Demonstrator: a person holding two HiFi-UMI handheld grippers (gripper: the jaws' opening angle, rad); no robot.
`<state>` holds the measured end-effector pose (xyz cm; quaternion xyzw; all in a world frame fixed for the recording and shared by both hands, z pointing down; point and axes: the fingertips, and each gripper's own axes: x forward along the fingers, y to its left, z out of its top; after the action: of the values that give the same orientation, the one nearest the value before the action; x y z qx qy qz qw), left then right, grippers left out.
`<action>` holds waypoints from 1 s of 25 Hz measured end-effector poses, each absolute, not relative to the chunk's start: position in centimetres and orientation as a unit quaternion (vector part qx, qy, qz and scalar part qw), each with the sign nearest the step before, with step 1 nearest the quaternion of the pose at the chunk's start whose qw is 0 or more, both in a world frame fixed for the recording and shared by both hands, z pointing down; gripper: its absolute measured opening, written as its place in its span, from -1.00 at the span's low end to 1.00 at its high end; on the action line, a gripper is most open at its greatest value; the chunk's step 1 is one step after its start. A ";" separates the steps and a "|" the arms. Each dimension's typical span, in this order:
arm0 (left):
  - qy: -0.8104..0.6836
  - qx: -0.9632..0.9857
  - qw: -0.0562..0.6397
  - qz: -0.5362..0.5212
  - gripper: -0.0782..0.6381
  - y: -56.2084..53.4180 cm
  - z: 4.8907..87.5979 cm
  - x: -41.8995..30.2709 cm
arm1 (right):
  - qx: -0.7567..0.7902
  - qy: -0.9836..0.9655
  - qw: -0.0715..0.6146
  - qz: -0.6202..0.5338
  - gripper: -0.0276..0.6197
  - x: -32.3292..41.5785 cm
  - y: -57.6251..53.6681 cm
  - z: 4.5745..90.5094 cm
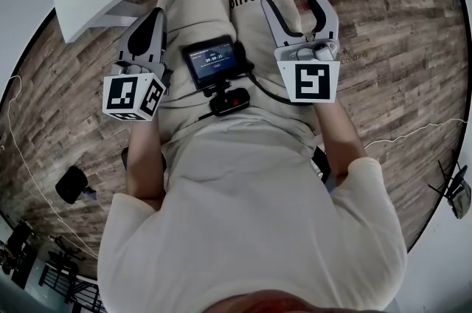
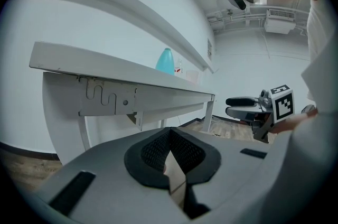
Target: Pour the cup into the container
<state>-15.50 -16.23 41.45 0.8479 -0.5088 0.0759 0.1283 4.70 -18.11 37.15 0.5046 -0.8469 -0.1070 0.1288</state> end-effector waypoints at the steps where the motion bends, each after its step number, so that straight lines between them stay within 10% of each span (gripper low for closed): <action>1: -0.510 0.847 0.129 0.075 -0.75 -16.3 41.5 -15.6 | 0.504 -0.847 0.128 -0.108 -0.08 4.7 -18.1 37.1; 25: -0.521 0.841 0.125 0.080 -0.75 -16.1 41.6 -16.1 | 0.504 -0.846 0.127 -0.116 -0.09 5.2 -17.6 36.6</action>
<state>-16.06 -16.11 41.55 0.8407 -0.5208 0.0804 0.1247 5.19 -17.56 36.65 0.5043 -0.8462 -0.1163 0.1268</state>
